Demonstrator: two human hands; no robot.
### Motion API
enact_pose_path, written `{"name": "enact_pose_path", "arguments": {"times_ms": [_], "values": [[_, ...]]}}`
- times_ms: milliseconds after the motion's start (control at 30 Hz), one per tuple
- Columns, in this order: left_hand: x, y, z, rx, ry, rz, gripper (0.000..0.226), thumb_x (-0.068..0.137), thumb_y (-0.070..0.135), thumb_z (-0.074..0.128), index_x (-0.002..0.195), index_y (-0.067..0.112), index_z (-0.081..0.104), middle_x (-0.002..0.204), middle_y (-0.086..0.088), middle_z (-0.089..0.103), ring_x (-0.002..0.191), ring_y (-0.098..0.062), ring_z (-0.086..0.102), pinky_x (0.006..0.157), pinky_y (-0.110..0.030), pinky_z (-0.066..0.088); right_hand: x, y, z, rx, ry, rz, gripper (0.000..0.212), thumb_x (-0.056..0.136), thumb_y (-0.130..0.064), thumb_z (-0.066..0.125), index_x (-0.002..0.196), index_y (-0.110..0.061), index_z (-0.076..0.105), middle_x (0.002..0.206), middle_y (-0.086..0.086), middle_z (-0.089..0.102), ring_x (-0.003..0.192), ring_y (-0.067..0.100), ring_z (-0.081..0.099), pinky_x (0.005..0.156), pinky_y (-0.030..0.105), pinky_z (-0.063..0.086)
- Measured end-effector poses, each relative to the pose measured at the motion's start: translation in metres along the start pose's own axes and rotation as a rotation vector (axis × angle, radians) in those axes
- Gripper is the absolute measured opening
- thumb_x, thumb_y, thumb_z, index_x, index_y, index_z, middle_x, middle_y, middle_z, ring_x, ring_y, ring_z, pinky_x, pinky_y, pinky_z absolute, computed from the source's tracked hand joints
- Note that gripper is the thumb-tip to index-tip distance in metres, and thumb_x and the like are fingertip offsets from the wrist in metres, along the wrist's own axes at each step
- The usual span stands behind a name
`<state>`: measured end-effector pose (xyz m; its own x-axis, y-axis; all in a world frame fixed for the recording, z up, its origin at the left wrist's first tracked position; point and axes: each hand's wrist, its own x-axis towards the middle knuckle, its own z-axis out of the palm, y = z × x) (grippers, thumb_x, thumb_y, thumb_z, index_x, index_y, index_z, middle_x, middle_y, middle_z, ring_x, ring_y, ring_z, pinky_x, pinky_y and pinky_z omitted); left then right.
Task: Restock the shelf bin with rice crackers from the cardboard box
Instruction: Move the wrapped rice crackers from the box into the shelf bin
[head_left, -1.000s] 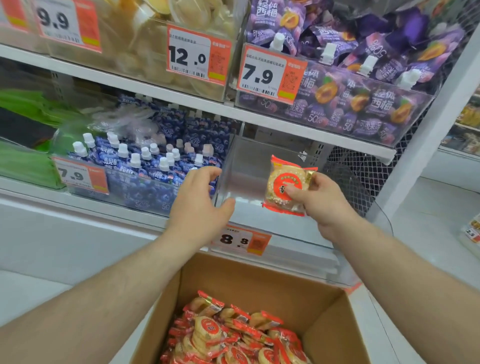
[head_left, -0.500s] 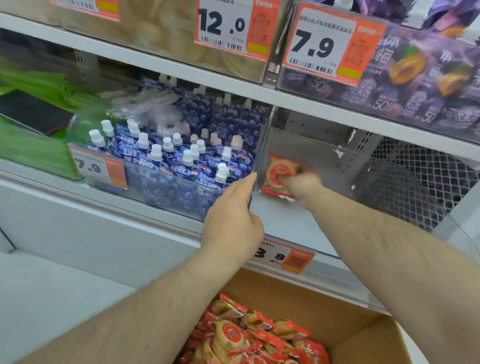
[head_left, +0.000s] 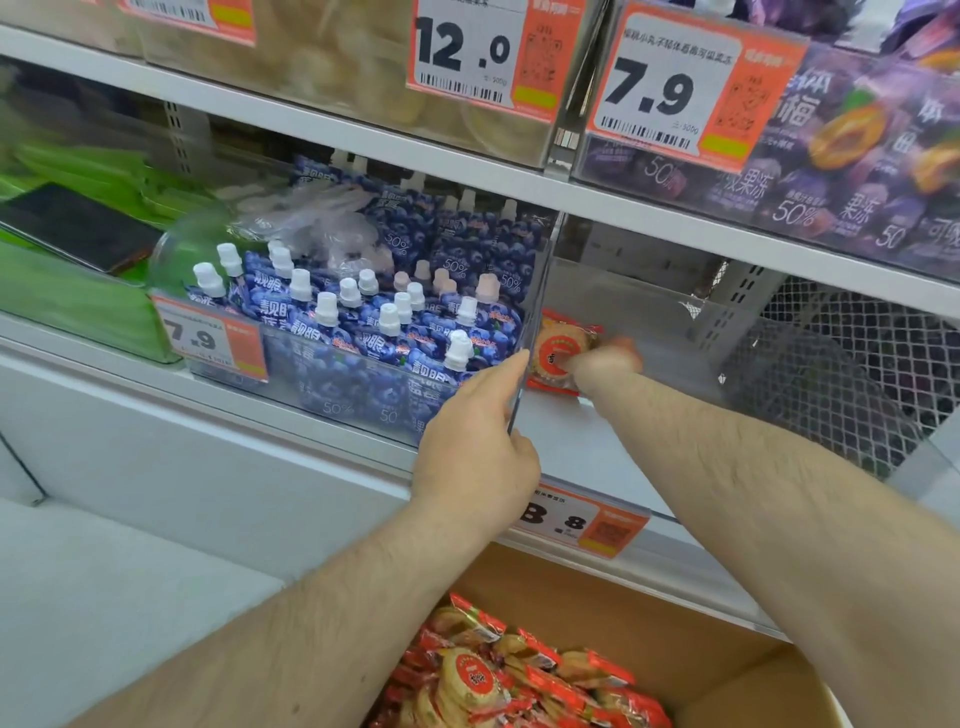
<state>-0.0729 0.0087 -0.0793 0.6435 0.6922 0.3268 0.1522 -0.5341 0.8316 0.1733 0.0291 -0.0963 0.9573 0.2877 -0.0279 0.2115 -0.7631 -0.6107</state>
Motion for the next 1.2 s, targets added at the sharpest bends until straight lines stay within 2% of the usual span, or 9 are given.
{"name": "enact_pose_path", "arguments": {"times_ms": [267,433,600,700,833,900,1000,1100,1200], "values": [[0.003,-0.001,0.001,-0.012,-0.013,0.024,0.070,0.082,0.001,0.053,0.145,0.028,0.041,0.137,0.007,0.049,0.113,-0.021,0.055,0.097,-0.041,0.047,-0.002,0.011,-0.014,0.170,-0.225,-0.010,0.048,0.068,-0.020,0.086,0.108,-0.006,0.065,0.112,0.012,0.068,0.103,0.028,0.066,0.089,0.043,0.056],[0.003,0.001,-0.003,-0.009,0.017,0.052,0.064,0.083,0.011,0.061,0.143,0.022,0.041,0.136,0.007,0.043,0.115,-0.015,0.052,0.098,-0.035,0.046,-0.045,0.012,-0.049,0.183,-0.197,-0.039,0.039,0.074,-0.019,0.084,0.097,0.000,0.059,0.084,0.008,0.068,0.070,0.015,0.063,0.058,0.028,0.053],[-0.014,0.016,-0.009,0.139,0.197,0.469,0.032,0.075,0.017,0.058,0.106,0.016,0.053,0.099,0.010,0.036,0.073,-0.003,0.034,0.057,-0.021,0.036,-0.121,0.018,-0.091,0.199,0.082,-0.302,0.012,0.078,-0.018,0.068,0.089,-0.022,0.064,0.083,-0.005,0.067,0.078,0.014,0.063,0.064,0.022,0.045],[-0.041,0.018,0.000,0.188,-0.074,0.604,0.020,0.073,0.024,0.052,0.091,0.030,0.046,0.078,0.018,0.040,0.070,-0.009,0.042,0.058,-0.025,0.040,-0.178,0.040,-0.101,0.148,0.312,-0.689,0.007,0.077,-0.014,0.062,0.073,-0.019,0.063,0.060,-0.008,0.057,0.063,0.013,0.053,0.061,0.025,0.039],[-0.063,0.012,0.010,0.480,-0.775,0.345,0.031,0.079,0.020,0.058,0.067,0.033,0.034,0.066,0.017,0.041,0.070,-0.014,0.044,0.058,-0.021,0.034,-0.229,0.089,-0.084,0.229,0.382,-1.076,0.003,0.068,-0.010,0.059,0.065,-0.010,0.060,0.055,-0.001,0.053,0.054,0.009,0.045,0.055,0.016,0.035],[-0.067,0.003,0.015,0.558,-0.978,0.240,0.023,0.082,0.020,0.060,0.072,0.030,0.041,0.073,0.013,0.052,0.074,-0.014,0.048,0.058,-0.018,0.036,-0.237,0.122,-0.058,0.225,0.285,-0.974,0.009,0.068,-0.018,0.055,0.064,-0.012,0.060,0.054,-0.006,0.049,0.054,0.007,0.043,0.055,0.017,0.036],[-0.072,-0.012,0.020,0.666,-1.164,0.128,0.026,0.087,0.027,0.059,0.113,0.023,0.056,0.112,0.004,0.063,0.096,-0.016,0.057,0.081,-0.025,0.047,-0.238,0.176,-0.010,-0.095,-0.071,-0.619,0.011,0.072,-0.028,0.052,0.073,-0.019,0.059,0.064,-0.009,0.054,0.064,0.013,0.055,0.059,0.027,0.046],[-0.072,-0.021,0.020,0.687,-1.199,0.090,0.042,0.089,0.029,0.058,0.131,0.024,0.053,0.125,0.006,0.059,0.109,-0.015,0.056,0.092,-0.026,0.047,-0.235,0.228,0.040,-0.455,-0.523,-0.247,0.014,0.078,-0.034,0.056,0.081,-0.021,0.054,0.083,0.000,0.061,0.088,0.026,0.064,0.065,0.029,0.047],[-0.071,-0.033,0.020,0.690,-1.189,0.068,0.042,0.090,0.030,0.057,0.131,0.025,0.052,0.125,0.006,0.059,0.109,-0.015,0.056,0.094,-0.030,0.047,-0.247,0.262,0.079,-0.518,-0.718,-0.013,0.053,0.077,-0.059,0.059,0.108,-0.017,0.056,0.103,0.004,0.064,0.102,0.026,0.063,0.074,0.030,0.047]]}}
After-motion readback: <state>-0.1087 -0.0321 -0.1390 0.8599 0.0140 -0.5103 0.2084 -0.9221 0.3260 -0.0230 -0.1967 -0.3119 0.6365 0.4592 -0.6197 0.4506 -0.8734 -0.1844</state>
